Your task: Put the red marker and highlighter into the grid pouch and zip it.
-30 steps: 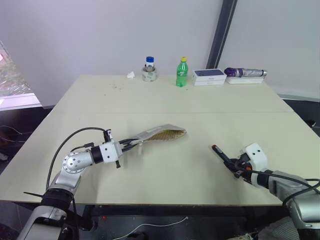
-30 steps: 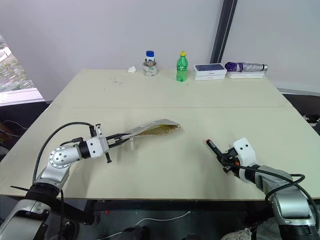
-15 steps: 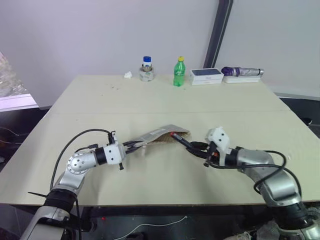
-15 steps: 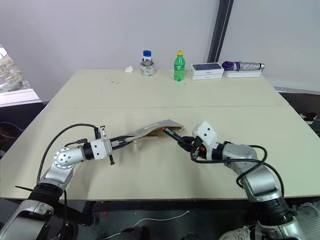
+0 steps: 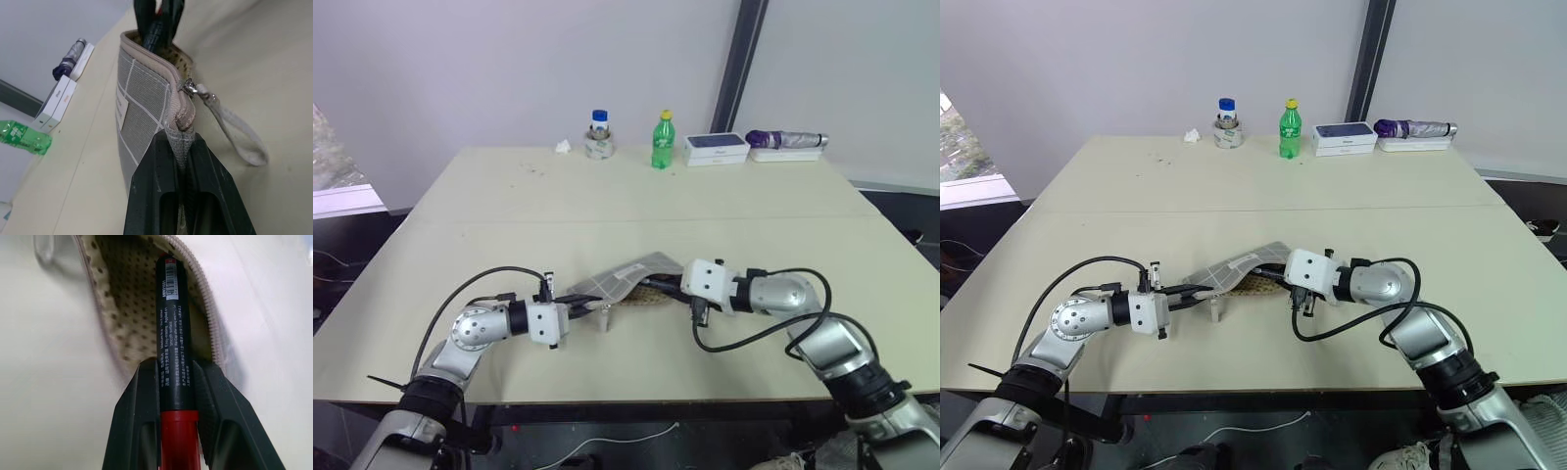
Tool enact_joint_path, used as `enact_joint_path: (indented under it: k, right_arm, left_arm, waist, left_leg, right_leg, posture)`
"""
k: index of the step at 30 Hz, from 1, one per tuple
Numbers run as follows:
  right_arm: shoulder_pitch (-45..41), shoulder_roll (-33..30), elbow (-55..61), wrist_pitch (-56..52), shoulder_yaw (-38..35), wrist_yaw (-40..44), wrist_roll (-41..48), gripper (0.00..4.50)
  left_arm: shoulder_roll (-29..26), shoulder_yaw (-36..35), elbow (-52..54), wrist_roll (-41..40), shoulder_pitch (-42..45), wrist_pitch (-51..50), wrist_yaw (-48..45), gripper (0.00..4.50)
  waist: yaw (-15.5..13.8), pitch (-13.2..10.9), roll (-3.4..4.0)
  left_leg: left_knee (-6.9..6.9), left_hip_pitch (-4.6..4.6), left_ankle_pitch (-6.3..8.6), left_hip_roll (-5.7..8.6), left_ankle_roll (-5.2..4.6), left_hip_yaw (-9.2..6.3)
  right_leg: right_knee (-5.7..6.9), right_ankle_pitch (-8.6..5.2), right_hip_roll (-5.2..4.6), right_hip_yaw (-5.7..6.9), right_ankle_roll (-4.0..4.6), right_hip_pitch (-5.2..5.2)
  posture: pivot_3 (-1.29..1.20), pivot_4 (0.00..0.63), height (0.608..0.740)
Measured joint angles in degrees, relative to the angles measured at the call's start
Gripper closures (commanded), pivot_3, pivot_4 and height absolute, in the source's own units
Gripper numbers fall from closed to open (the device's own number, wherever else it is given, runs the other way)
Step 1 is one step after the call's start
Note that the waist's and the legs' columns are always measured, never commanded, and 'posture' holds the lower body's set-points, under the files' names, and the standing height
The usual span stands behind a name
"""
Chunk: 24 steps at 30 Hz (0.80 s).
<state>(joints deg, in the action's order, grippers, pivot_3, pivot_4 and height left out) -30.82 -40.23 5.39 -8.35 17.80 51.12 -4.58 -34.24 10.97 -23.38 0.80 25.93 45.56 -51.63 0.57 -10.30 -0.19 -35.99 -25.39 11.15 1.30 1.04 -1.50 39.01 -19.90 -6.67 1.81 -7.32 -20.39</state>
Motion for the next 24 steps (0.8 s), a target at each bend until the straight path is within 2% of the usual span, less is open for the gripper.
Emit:
enact_joint_path:
  k: [7,13,15,16,20,21,24]
  right_arm:
    - [-3.25,2.7,-4.56,8.06,5.82,-1.36,-8.95,4.1]
    - [-4.38,5.81,-9.0,15.55,7.1,-4.53,-14.2,4.1]
    - [-4.34,7.33,-9.27,15.42,7.12,-4.52,-13.85,3.01]
    - [-4.33,7.88,-9.28,15.23,6.98,-4.52,-13.29,2.62]
    - [-4.13,7.54,-9.28,15.99,5.85,-4.67,-12.7,0.44]
    - [-3.77,7.41,-9.22,16.14,5.31,-4.69,-12.43,0.03]
    - [-1.89,6.5,-7.63,15.57,2.79,-4.12,-9.67,0.03]
  left_arm:
    - [0.5,1.62,-0.11,0.38,1.96,0.24,-0.59,4.5]
    - [0.61,1.76,-0.17,-0.04,1.98,0.55,-1.16,4.5]
    - [0.6,1.76,-0.2,-0.17,1.97,0.85,-1.36,4.5]
    - [0.6,1.75,-0.2,-0.25,1.98,0.92,-1.36,4.5]
    - [0.55,1.75,-0.19,-0.27,1.95,0.92,-1.35,4.5]
    - [0.55,1.74,-0.17,-0.27,1.93,0.91,-1.34,4.5]
    - [0.53,1.72,-0.1,-0.28,1.79,0.91,-1.26,4.5]
  waist:
    - [0.08,0.0,0.0]
    - [0.17,0.0,0.0]
    - [0.13,0.0,0.0]
    - [0.1,0.0,0.0]
    - [-0.05,0.0,0.0]
    - [-0.01,0.0,0.0]
    - [0.05,0.0,0.0]
  left_leg:
    - [0.0,0.0,0.0,0.03,0.0,0.01]
    - [0.01,0.0,-0.01,0.03,0.01,0.01]
    - [0.01,0.0,-0.01,0.02,0.02,0.01]
    - [-0.01,0.0,-0.01,0.02,0.02,0.01]
    - [-0.02,0.0,-0.01,0.03,0.01,0.01]
    - [-0.01,0.0,-0.01,0.03,0.01,0.0]
    - [0.0,0.0,-0.01,0.02,0.02,0.01]
  right_leg:
    - [0.01,0.0,0.0,0.0,0.0,-0.02]
    - [0.01,0.0,0.01,-0.01,0.0,-0.03]
    - [0.01,0.0,0.01,-0.01,0.0,-0.02]
    - [0.01,0.0,0.01,0.0,0.0,-0.01]
    - [0.01,0.0,0.0,0.0,0.0,0.01]
    - [0.01,0.0,0.0,0.0,0.0,0.0]
    - [0.01,0.0,0.0,-0.01,0.0,-0.01]
  posture:
    - [0.0,0.15,0.74]
    - [0.0,0.15,0.74]
    - [0.0,0.15,0.74]
    - [0.0,0.15,0.74]
    - [0.0,0.15,0.74]
    - [0.0,0.15,0.74]
    - [0.0,0.15,0.74]
